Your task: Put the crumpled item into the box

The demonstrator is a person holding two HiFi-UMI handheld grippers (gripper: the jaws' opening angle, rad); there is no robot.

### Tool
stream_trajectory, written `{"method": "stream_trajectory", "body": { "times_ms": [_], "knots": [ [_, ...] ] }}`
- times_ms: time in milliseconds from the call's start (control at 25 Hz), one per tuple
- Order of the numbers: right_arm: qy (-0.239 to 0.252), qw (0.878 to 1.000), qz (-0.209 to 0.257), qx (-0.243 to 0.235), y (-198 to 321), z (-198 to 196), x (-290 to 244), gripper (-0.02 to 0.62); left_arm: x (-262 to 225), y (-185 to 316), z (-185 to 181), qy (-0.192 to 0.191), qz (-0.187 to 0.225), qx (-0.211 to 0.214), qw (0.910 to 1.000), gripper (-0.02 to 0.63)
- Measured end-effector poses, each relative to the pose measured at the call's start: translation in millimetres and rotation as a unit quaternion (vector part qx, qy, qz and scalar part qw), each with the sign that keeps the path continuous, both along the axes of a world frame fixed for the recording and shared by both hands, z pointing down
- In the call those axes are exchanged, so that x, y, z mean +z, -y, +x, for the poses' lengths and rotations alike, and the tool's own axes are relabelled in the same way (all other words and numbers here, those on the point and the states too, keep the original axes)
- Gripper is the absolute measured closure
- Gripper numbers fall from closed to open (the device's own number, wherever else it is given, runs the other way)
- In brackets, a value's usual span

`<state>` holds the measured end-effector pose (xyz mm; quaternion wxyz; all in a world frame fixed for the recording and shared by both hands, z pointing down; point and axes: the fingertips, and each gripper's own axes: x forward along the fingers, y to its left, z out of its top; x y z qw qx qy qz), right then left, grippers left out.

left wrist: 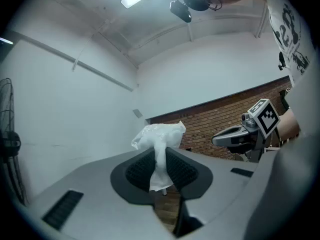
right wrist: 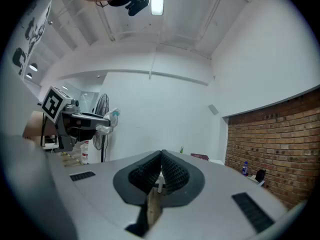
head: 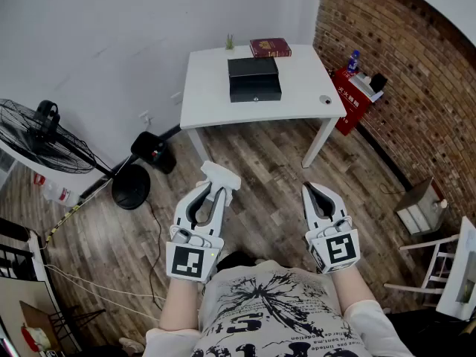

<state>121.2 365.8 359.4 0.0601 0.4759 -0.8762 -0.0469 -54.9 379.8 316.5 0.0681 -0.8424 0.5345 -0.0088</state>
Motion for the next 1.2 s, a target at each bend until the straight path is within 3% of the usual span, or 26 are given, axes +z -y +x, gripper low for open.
{"method": "stream_trajectory", "body": {
  "times_ms": [440,720,1040,1200],
  "knots": [
    [0.010,1.000,0.000,-0.004,6.3,6.8,-4.9,0.581,-4.7,10.6,12.5,0.003,0.000,0.005,1.0000,0.530],
    [0.030,0.999,-0.023,0.006,32.3,15.6,7.2,0.580,5.6,32.5,18.8,0.006,-0.022,0.010,0.9997,0.529],
    [0.040,0.998,-0.048,0.021,107.6,2.6,23.4,0.580,24.8,103.2,-3.7,0.012,-0.040,0.003,0.9991,0.529],
    [0.029,0.998,-0.048,0.027,162.7,-11.4,25.4,0.580,25.6,162.6,-16.1,0.005,-0.038,0.014,0.9992,0.529]
  ]
}}
